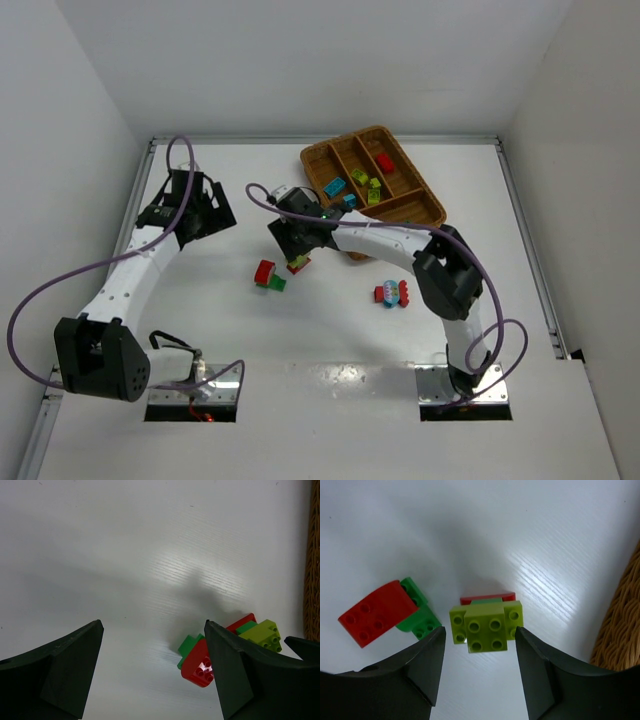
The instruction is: Sort the legos into containers by color
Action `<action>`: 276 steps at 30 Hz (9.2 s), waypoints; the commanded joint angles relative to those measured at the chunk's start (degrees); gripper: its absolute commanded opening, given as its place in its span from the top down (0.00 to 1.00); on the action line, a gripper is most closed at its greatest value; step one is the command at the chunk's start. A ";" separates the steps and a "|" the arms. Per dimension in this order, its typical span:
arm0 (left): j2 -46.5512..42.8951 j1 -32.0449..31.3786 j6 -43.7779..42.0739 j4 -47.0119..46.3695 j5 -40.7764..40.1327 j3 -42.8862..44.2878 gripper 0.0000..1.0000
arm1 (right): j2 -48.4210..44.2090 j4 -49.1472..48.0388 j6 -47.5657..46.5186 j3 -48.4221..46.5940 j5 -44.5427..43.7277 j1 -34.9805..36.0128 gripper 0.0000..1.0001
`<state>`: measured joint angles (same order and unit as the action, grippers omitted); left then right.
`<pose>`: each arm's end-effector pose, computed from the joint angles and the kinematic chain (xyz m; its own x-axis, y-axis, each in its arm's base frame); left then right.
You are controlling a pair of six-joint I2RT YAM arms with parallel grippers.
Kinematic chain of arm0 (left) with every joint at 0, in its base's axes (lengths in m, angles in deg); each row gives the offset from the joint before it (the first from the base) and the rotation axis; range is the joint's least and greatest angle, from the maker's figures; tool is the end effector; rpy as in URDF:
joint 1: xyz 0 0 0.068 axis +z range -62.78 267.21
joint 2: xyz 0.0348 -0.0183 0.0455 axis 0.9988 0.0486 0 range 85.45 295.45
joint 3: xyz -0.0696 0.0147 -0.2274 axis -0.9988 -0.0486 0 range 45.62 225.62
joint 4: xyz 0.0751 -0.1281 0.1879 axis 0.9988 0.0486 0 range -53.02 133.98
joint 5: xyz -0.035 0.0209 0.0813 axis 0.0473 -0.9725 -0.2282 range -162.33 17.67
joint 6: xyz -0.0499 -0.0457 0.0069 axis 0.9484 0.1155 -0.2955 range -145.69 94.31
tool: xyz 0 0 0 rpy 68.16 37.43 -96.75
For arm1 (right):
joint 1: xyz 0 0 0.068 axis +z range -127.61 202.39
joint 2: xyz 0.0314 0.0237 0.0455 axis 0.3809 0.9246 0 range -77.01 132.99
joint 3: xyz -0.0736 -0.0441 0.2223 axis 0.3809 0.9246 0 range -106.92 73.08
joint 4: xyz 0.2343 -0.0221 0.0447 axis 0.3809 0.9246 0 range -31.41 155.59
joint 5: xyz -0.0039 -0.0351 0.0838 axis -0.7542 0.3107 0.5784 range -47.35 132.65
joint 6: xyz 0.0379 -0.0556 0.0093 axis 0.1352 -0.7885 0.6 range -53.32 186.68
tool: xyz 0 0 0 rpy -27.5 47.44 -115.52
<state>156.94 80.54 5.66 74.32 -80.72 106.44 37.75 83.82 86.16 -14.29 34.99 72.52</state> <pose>0.2610 -0.0226 0.2526 -0.6399 -0.4433 -0.6277 -0.3686 0.8938 -0.2555 0.2733 0.3158 0.1703 -0.7166 -0.3423 -0.6077 -0.4983 0.8609 0.1027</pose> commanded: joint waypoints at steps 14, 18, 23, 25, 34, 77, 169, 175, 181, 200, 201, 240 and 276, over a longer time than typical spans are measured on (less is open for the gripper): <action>-0.64 -0.35 0.02 -0.34 -0.58 -0.26 0.11 | 3.19 -0.62 -0.59 -3.24 -2.45 0.06 0.56; -0.64 -0.35 -0.59 -0.34 -0.58 -0.26 0.11 | 3.28 0.17 0.02 -3.86 -3.68 0.06 0.71; 0.41 -0.35 -8.05 -1.57 11.52 0.26 0.11 | -2.07 1.75 2.48 -3.86 -0.35 -3.71 0.74; 0.94 -0.97 -10.95 -2.09 16.09 0.27 0.11 | -4.97 2.28 3.89 -2.37 5.09 -6.00 0.74; -1.16 -12.63 -17.29 -9.81 38.78 0.97 0.07 | -14.65 2.98 8.73 5.10 37.18 -19.63 0.74; 8.85 -29.80 -21.07 -12.82 25.43 7.30 1.00 | -12.10 -2.03 17.51 8.62 56.01 -31.49 0.77; 11.31 -11.69 6.44 -11.68 27.81 12.92 1.00 | -16.41 -34.02 22.43 15.21 28.40 -12.69 0.43; 11.31 -11.69 6.44 -11.68 28.33 12.92 1.00 | -15.36 -35.69 24.20 15.83 30.16 -12.69 0.48; 10.78 -11.16 6.44 -11.68 28.33 12.92 1.00 | -15.36 -40.52 28.14 17.41 32.80 -12.69 0.59; 10.26 -7.82 8.64 -15.19 33.78 10.55 1.00 | -14.83 -37.89 25.60 18.55 32.01 -12.69 0.54; 10.26 -7.82 8.64 -15.19 33.78 10.55 1.00 | -14.83 -37.89 25.60 18.55 32.01 -12.69 0.54; 37.75 -18.20 8.99 -20.38 27.80 32.41 1.00 | -52.00 -1.25 30.26 39.47 -20.43 -21.83 0.34; 63.89 -19.95 12.26 -31.30 32.20 70.08 0.08 | -53.60 6.76 25.53 35.70 -19.16 -22.27 0.32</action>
<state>233.09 59.71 20.87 42.82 -50.40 178.04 -18.05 92.04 114.77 24.51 11.76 49.90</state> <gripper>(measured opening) 0.915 0.676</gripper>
